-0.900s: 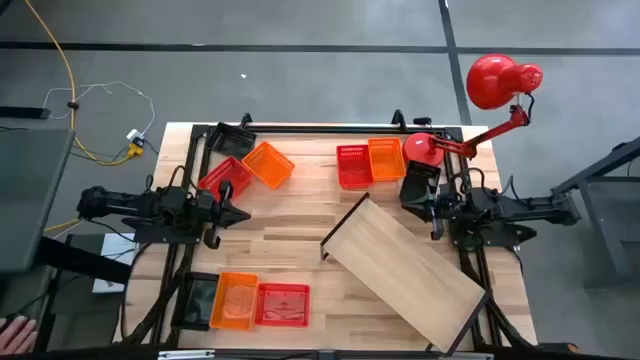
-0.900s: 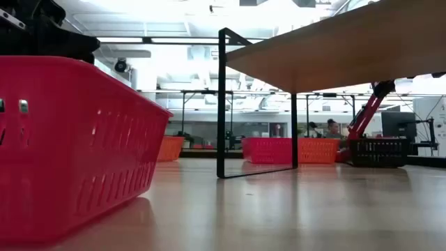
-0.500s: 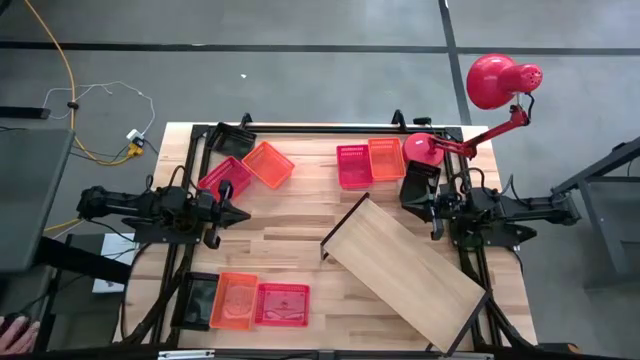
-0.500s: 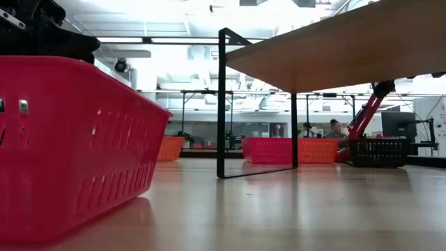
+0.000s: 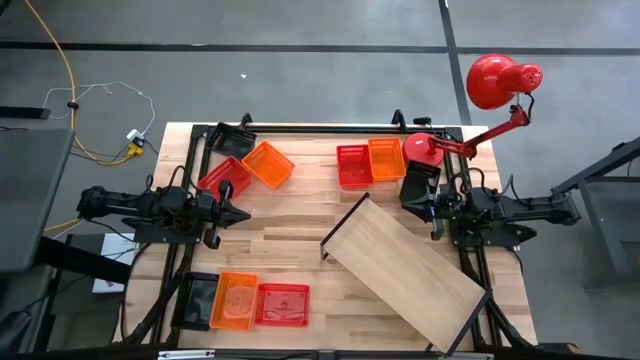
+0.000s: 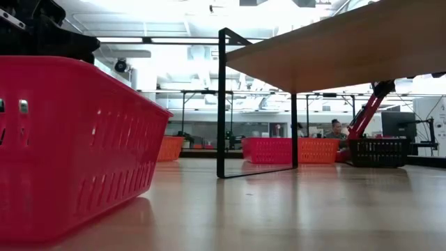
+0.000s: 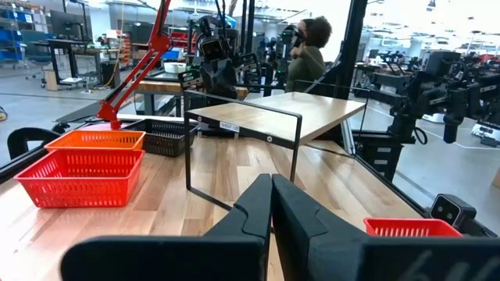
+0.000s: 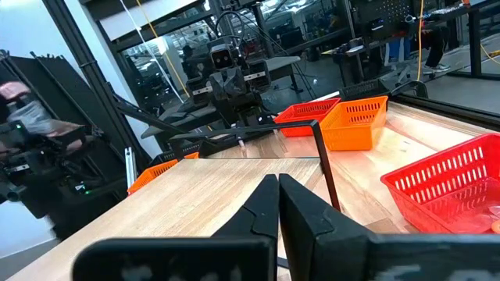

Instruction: Stack baskets on shelf by color

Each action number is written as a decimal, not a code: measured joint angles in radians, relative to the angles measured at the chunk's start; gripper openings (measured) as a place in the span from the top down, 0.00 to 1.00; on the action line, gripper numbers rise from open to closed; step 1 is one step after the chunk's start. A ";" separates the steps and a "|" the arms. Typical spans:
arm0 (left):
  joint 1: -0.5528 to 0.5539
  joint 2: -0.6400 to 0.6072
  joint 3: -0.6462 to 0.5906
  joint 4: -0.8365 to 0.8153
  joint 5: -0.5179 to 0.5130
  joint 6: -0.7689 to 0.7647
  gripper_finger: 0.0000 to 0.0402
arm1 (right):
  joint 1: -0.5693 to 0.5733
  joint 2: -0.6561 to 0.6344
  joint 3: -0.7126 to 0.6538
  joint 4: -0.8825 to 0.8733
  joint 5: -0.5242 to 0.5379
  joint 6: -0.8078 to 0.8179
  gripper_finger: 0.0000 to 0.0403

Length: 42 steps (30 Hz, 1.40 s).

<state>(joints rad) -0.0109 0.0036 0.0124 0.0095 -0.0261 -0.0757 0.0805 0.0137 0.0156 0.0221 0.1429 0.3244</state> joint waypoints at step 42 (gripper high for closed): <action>0.000 0.000 0.000 0.000 0.000 0.000 1.00 | 0.000 0.000 0.000 0.000 0.000 0.000 1.00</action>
<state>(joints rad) -0.0113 0.0036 0.0124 0.0093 -0.0261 -0.0757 0.0803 0.0135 0.0157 0.0219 0.1426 0.3242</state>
